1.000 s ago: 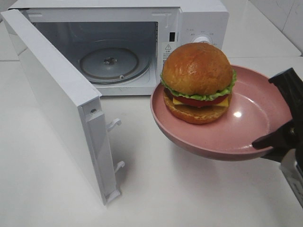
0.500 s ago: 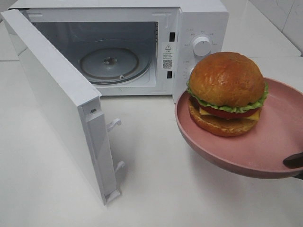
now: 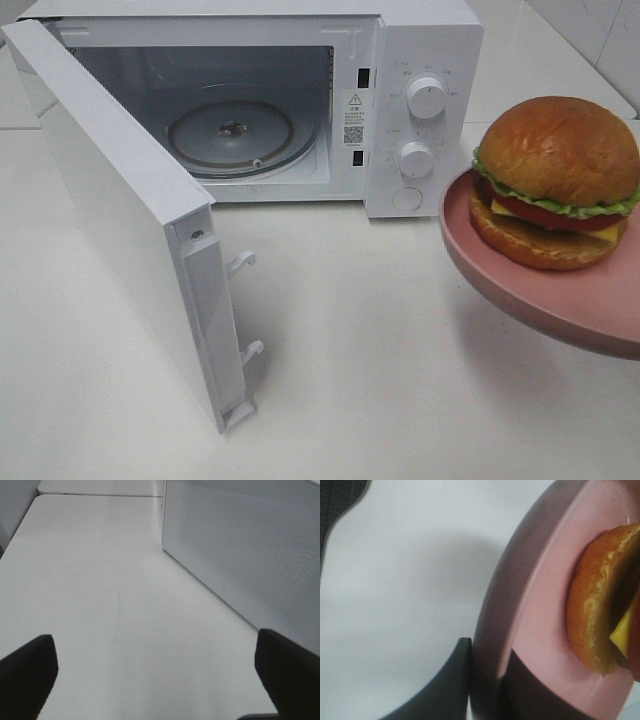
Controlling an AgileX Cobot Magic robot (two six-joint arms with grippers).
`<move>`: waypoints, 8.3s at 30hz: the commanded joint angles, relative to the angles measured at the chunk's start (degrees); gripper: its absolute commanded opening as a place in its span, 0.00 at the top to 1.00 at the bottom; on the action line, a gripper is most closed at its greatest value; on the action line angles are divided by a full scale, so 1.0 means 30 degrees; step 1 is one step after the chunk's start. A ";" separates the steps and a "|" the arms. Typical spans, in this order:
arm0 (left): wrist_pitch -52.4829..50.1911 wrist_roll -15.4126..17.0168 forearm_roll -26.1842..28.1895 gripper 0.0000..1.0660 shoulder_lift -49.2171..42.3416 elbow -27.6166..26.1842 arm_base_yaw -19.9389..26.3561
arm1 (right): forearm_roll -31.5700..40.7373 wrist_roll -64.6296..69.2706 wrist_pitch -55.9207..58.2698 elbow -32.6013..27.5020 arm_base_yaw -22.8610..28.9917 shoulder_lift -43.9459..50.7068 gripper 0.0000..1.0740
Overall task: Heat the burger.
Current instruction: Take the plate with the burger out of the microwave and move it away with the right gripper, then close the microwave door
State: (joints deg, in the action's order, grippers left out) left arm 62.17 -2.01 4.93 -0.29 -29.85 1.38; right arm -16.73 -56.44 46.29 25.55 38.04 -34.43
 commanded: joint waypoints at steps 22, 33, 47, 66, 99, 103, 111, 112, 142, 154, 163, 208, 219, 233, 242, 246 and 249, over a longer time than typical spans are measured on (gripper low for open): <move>-0.0248 0.0134 -0.0019 0.06 -0.0286 0.0076 0.0000 | -0.6112 1.0772 0.2807 0.0095 -0.0076 0.0210 1.00; -0.0248 0.0134 -0.0019 0.06 -0.0286 0.0076 0.0000 | -0.7678 1.5833 0.5214 0.0095 -0.0076 -0.1585 1.00; -0.0248 0.0134 -0.0019 0.06 -0.0286 0.0076 0.0000 | -0.8575 2.3434 0.5615 0.0649 -0.0076 -0.5481 1.00; -0.0248 0.0134 -0.0019 0.06 -0.0286 0.0076 0.0000 | -0.9091 2.9870 0.6914 0.2540 -0.0076 -0.9454 1.00; -0.0248 0.0134 -0.0019 0.06 -0.0286 0.0076 0.0000 | -0.9740 3.6765 0.4202 0.2750 -0.0134 -1.6482 0.95; -0.0248 0.0134 -0.0019 0.06 -0.0286 0.0076 0.0000 | -0.9874 3.7089 0.3858 0.2750 -0.0134 -1.7151 0.95; -0.0248 0.0134 -0.0019 0.06 -0.0286 0.0076 0.0000 | -1.0122 3.8102 0.3266 0.2750 -0.0134 -1.8755 0.93; -0.0248 0.0134 -0.0019 0.06 -0.0286 0.0076 0.0000 | -1.0160 3.8197 0.3247 0.2750 -0.0134 -1.8889 0.93; -0.0248 0.0134 -0.0019 0.06 -0.0286 0.0076 0.0000 | -1.1001 4.1902 -0.0210 0.0439 -0.0134 -2.1868 0.91; -0.0248 0.0134 -0.0019 0.06 -0.0286 0.0076 0.0000 | -1.1306 4.2494 -0.0554 0.0458 -0.0134 -2.2059 0.74; -0.0248 0.0134 -0.0019 0.06 -0.0286 0.0076 0.0000 | -1.0753 4.1119 -0.0535 0.0554 -0.0134 -2.0722 0.58; -0.0248 0.0134 -0.0019 0.06 -0.0286 0.0076 0.0000 | 0.3247 2.4274 0.0286 0.2769 -0.0134 -0.5214 0.32; -0.0248 0.0134 -0.0019 0.06 -0.0286 0.0076 0.0000 | 0.4183 2.3281 0.3056 0.3132 -0.0134 -0.1375 0.32; -0.0248 0.0134 -0.0019 0.06 -0.0286 0.0076 0.0000 | 0.4183 2.2345 0.5023 0.3094 -0.1642 0.4794 0.32; -0.0248 0.0134 -0.0019 0.06 -0.0286 0.0076 0.0000 | 0.4183 2.2040 0.5023 0.3094 -0.4183 0.7334 0.32; -0.0248 0.0134 -0.0019 0.06 -0.0286 0.0076 0.0000 | 0.4259 2.2040 0.5023 0.2617 -0.5940 0.8613 0.32; -0.0248 0.0134 -0.0019 0.06 -0.0286 0.0076 0.0000 | 0.4717 2.2040 0.5042 0.1795 -0.6665 0.9454 0.32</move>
State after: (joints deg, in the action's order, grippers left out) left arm 62.17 -2.01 4.93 -0.29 -29.85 1.38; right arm -3.21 10.03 61.36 31.34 18.51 -6.53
